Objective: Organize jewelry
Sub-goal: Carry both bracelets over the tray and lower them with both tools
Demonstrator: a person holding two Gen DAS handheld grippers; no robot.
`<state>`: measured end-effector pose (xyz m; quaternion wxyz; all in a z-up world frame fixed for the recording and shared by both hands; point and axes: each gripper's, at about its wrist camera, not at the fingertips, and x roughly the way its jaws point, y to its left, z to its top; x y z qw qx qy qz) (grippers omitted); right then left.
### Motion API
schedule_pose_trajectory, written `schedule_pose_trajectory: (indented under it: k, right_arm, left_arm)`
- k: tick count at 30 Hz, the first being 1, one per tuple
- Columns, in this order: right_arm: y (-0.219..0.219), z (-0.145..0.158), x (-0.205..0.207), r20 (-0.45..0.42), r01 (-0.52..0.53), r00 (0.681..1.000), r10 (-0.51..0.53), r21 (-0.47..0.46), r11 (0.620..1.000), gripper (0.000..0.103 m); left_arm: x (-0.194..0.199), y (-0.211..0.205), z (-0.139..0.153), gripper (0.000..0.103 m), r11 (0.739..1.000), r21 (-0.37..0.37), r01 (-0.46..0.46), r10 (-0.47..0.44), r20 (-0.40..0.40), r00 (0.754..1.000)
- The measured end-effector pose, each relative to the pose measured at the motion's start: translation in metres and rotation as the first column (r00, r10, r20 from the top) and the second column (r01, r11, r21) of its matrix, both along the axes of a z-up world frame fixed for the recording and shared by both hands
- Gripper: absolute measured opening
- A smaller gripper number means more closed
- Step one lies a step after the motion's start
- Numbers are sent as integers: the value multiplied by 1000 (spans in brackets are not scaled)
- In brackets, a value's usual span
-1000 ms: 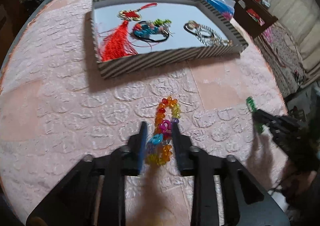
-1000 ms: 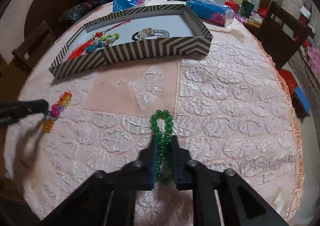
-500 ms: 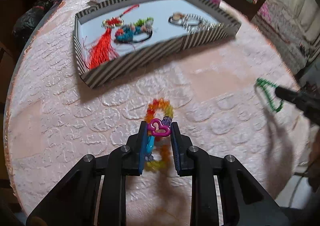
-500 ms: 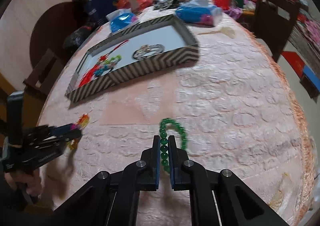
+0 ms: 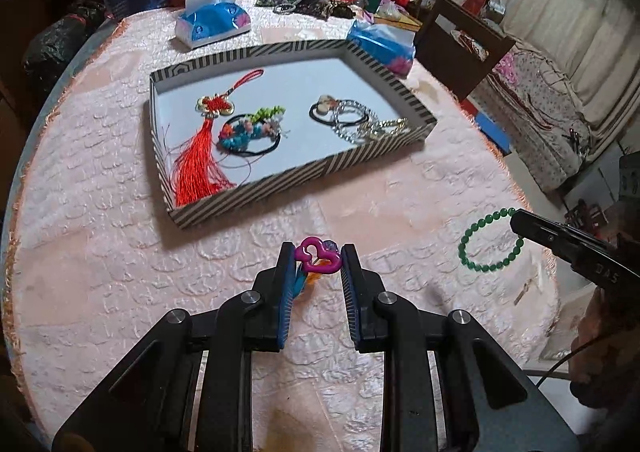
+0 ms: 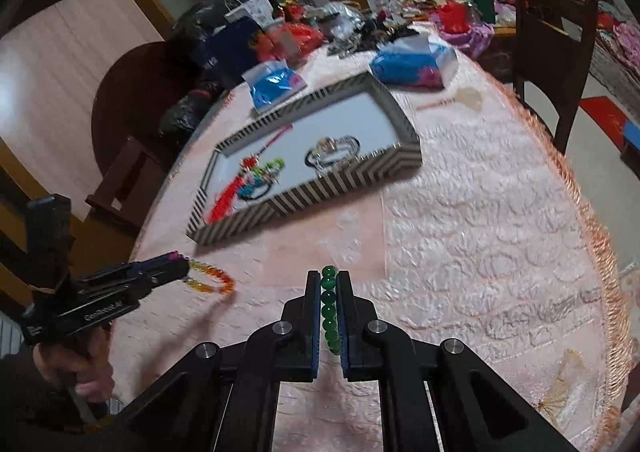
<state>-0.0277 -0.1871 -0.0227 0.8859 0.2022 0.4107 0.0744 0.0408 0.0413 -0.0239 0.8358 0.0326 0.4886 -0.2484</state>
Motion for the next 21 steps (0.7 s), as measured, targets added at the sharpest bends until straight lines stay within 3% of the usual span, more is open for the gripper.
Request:
schedule_pose_trajectory:
  k: [8,21]
  right_arm:
    - [3,9,13,-60,14,998,-18,-63,998,7]
    - [3,30,32,-36,-28,999,24,-103,994,7]
  left_arm:
    - [-1,-4,12,21,1000,18,-15,15,7,1000]
    - [9,3,34,21,998,13,-64,63,44,997]
